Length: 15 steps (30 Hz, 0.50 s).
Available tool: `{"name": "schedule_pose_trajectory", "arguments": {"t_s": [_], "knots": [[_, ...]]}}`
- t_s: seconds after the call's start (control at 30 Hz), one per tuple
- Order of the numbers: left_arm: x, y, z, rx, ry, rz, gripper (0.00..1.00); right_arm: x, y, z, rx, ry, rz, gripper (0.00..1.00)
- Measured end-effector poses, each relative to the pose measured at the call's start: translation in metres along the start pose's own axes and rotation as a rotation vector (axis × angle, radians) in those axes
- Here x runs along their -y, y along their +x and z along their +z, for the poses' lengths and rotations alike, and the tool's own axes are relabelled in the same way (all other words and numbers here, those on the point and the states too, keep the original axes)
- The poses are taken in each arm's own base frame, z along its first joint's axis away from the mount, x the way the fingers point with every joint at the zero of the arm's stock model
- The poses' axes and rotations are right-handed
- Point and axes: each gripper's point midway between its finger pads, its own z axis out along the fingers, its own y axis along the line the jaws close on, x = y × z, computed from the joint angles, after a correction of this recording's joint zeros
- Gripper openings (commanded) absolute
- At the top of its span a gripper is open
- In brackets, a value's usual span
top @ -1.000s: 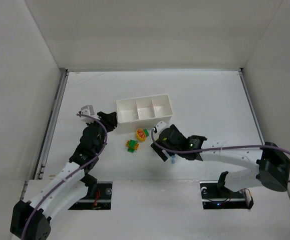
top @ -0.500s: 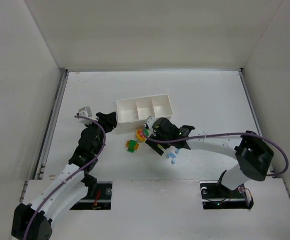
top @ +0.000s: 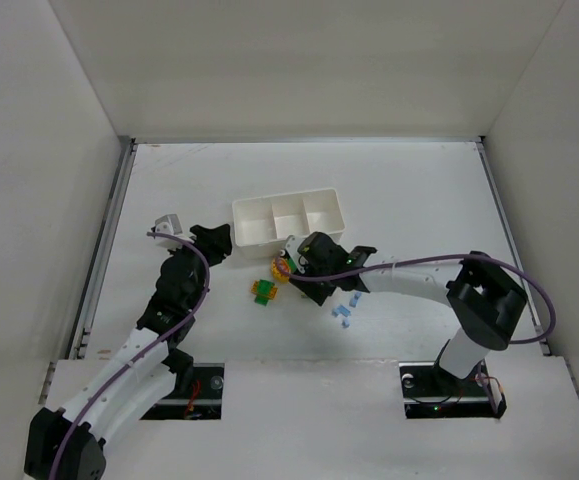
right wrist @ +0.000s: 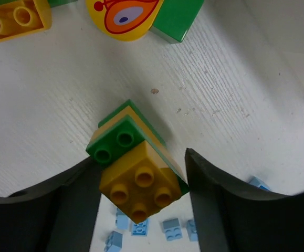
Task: Sort the legos into containers by color
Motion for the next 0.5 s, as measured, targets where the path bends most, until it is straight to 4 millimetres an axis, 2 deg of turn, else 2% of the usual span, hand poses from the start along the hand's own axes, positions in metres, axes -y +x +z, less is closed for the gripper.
{"name": "schedule_pose_trajectory", "arguments": {"t_s": [0.07, 0.2, 0.27, 0.3, 0.33, 0.5], "knots": [[-0.0002, -0.0003, 0.0001, 0.001, -0.001, -0.003, 0.48, -0.0006, -0.0013, 0.0003, 0.006, 0.000, 0.013, 0.49], [-0.0006, 0.0009, 0.0000, -0.002, -0.001, -0.006, 0.48, -0.0020, -0.0030, 0.0017, 0.018, 0.001, 0.050, 0.42], [-0.0003, 0.0015, -0.0002, -0.004, 0.001, -0.007, 0.48, -0.0024, -0.0040, 0.0027, 0.027, 0.002, 0.066, 0.44], [0.0001, 0.0017, -0.0002, -0.006, 0.003, -0.008, 0.48, -0.0025, -0.0042, 0.0029, 0.031, 0.002, 0.070, 0.52], [0.0003, 0.0017, -0.0002, -0.006, 0.004, -0.009, 0.48, -0.0026, -0.0045, 0.0030, 0.035, 0.004, 0.080, 0.54], [0.0011, 0.0023, -0.0004, -0.009, 0.008, -0.011, 0.48, -0.0031, 0.0007, 0.0072, 0.043, 0.009, 0.095, 0.59]]}}
